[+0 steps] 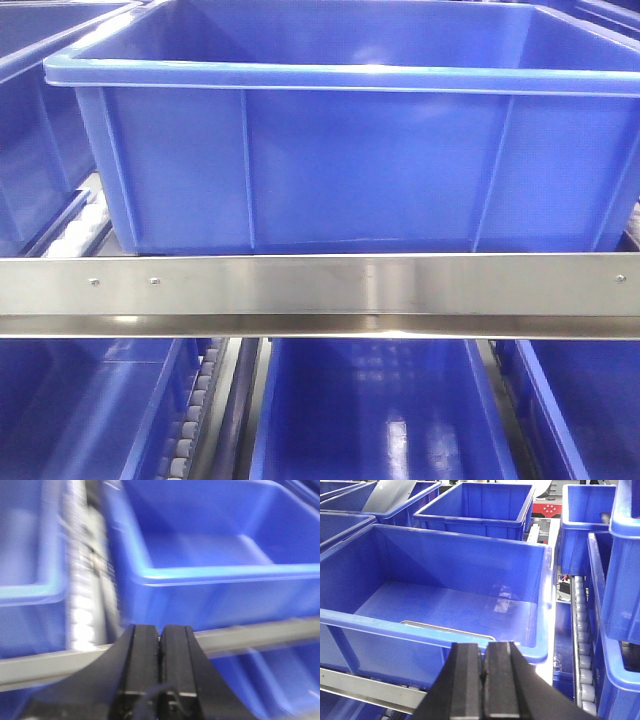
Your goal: Grab silver tray and place in blue box
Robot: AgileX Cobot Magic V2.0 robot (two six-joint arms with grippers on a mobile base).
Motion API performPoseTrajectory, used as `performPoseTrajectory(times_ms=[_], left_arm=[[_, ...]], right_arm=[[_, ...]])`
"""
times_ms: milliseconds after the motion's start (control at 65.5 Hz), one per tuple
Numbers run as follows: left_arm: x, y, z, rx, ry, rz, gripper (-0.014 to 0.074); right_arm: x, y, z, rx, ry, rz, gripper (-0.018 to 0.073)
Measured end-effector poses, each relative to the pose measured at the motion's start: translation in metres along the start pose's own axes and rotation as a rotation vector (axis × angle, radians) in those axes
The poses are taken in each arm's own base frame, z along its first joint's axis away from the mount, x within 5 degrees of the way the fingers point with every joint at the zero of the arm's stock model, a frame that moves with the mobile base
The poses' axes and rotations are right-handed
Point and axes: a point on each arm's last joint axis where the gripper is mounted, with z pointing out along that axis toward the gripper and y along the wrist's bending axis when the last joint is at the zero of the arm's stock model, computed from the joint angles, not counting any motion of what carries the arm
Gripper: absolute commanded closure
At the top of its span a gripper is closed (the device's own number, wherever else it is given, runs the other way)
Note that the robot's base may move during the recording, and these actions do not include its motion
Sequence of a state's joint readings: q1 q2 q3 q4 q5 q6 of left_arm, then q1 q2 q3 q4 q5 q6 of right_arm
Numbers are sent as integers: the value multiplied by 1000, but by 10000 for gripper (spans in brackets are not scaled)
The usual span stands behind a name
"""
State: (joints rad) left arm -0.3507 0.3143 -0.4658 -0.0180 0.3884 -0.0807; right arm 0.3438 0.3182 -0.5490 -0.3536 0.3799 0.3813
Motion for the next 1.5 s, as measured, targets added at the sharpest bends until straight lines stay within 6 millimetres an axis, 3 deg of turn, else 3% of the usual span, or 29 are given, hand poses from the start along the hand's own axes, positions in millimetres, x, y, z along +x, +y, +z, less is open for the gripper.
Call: performPoseTrajectory(times_ms=[214, 428, 1497], left_arm=[[64, 15, -8, -167, -106, 32, 694], [118, 25, 1, -239, -118, -3, 696], [121, 26, 2, -240, -112, -14, 701]], right_arm=[[0, 0, 0, 0, 0, -2, 501], [0, 0, 0, 0, 0, -2, 501], [6, -2, 2, 37, 19, -45, 501]])
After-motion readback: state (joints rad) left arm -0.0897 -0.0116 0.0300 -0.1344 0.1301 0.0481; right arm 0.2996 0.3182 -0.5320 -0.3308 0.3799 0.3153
